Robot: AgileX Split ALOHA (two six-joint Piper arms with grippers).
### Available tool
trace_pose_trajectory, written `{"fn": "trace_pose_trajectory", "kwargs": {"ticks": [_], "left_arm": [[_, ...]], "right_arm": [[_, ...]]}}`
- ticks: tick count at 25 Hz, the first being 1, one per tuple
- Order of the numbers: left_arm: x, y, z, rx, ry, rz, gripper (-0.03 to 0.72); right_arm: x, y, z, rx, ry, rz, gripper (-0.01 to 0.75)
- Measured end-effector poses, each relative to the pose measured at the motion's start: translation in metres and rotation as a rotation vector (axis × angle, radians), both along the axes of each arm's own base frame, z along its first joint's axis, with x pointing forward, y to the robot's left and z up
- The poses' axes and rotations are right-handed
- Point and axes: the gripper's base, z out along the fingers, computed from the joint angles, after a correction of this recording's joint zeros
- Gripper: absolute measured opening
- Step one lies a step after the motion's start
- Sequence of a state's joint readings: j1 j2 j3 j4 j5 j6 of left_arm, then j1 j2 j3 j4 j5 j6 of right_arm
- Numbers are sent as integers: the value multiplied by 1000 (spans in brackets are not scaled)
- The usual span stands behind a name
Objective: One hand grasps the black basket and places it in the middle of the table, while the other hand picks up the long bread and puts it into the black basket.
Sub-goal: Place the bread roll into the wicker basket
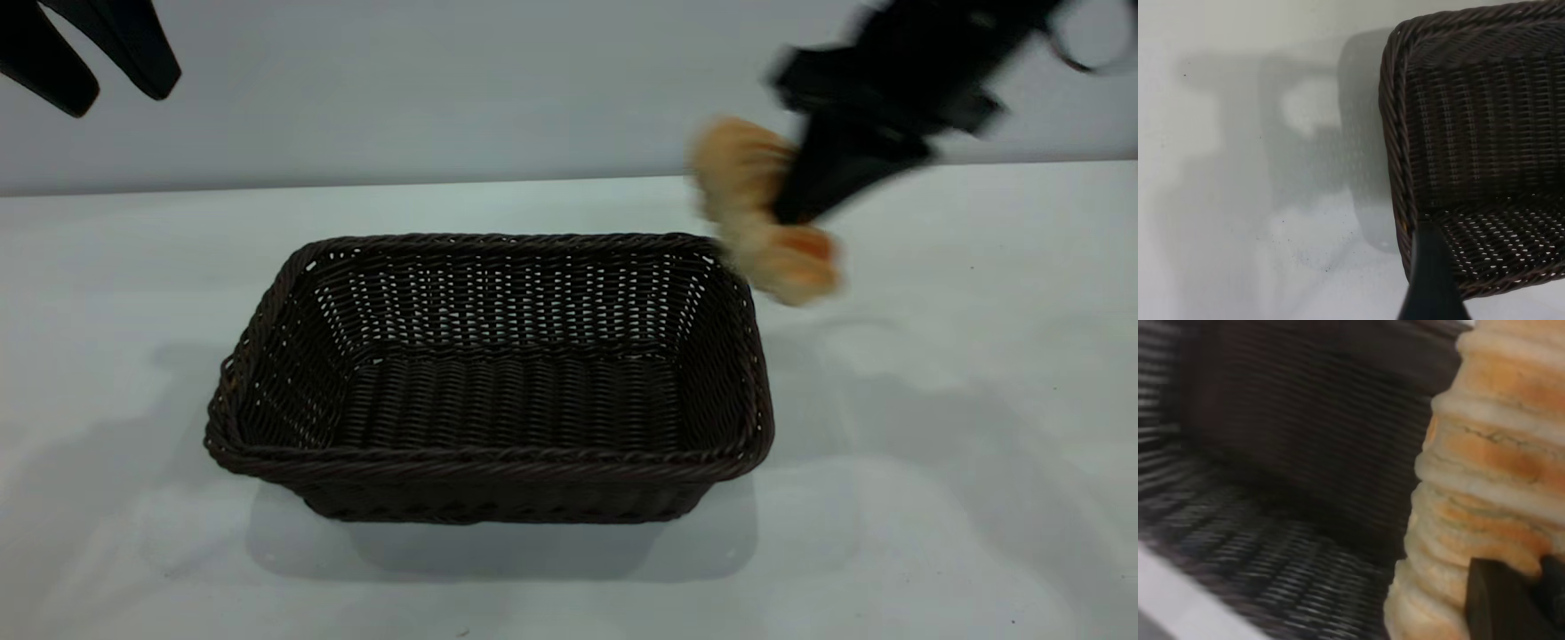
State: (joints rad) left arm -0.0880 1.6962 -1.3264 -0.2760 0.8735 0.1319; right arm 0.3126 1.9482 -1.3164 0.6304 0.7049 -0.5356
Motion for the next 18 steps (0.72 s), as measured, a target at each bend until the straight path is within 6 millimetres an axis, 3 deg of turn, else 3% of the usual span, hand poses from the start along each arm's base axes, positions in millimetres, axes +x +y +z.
{"fn": "trace_pose_trajectory", "kwargs": {"ticks": [3,7,12,15,18], "left_arm": [[0,0,0,0,5,-1,558],[-2,0,0,0,18,-5,558],[-3,0,-1,0,31,-8,558],[-4,0,-1,1,40,-11,558],[-4,0,-1,1,43,-11,558]], "right_arm": [[-11,43,3,22,-44,74,36],[-17,71,-18,24,-51,91,72],[-14,73,-43,4,-12,78,211],[-15,73,-40,9,-15,81,324],[-16,69,-23,8,-42,98,419]]}}
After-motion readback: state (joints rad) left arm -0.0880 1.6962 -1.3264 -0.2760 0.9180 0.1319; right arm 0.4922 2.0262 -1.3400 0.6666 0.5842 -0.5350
